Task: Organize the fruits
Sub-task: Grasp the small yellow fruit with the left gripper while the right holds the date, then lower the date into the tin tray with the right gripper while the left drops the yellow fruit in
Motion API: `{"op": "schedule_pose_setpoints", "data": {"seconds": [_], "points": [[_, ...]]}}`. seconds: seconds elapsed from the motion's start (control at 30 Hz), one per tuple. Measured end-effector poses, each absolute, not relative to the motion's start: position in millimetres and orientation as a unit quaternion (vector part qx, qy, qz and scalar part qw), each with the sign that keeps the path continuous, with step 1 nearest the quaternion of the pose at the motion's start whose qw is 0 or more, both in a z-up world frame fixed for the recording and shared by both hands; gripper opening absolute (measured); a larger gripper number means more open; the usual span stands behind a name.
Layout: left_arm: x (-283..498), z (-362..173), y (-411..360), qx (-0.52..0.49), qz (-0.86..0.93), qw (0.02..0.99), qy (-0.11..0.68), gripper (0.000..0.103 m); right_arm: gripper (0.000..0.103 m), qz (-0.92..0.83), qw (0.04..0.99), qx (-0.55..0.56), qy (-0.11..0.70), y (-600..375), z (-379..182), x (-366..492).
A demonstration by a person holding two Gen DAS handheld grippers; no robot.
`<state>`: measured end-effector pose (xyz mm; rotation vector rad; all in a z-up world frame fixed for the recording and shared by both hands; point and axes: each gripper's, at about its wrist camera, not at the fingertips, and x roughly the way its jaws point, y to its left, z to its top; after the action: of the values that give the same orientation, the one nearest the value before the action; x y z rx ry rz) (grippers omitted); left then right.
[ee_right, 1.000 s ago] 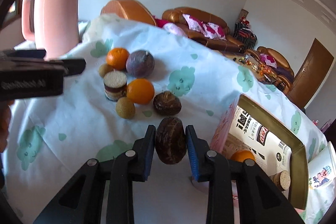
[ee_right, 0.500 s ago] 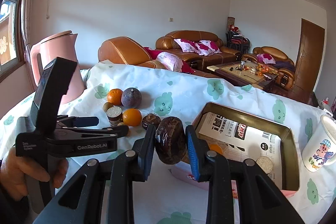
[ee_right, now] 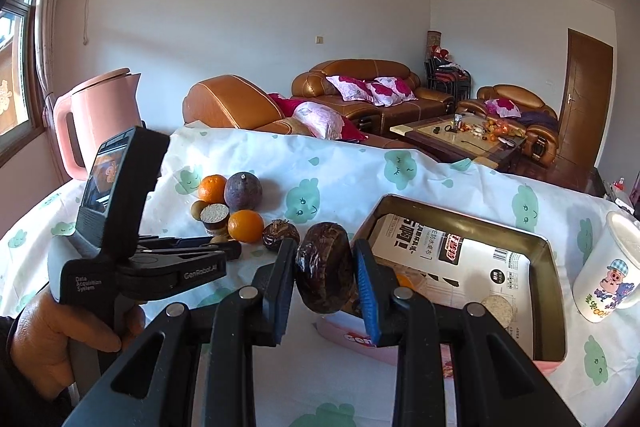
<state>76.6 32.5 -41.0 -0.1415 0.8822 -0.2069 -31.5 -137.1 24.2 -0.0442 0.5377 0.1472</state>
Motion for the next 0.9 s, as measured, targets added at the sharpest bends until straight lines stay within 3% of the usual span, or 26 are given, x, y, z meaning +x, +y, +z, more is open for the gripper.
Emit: {"op": "schedule_pose_setpoints", "data": {"seconds": [0.4, 0.6, 0.9], "points": [[34.8, -2.1, 59.6, -0.092, -0.087, 0.947, 0.296, 0.028, 0.031, 0.061, 0.974, 0.004, 0.216, -167.5, 52.0, -45.0], [20.1, 20.2, 14.7, -0.057, -0.152, 0.954, 0.253, 0.028, 0.031, 0.007, 0.979, 0.029, 0.201, -220.9, 61.4, -47.2], [27.7, 24.0, -90.8, 0.013, -0.23, 0.937, 0.263, 0.028, 0.031, -0.047, 0.966, 0.078, 0.24, -290.1, 40.8, -25.6]]}}
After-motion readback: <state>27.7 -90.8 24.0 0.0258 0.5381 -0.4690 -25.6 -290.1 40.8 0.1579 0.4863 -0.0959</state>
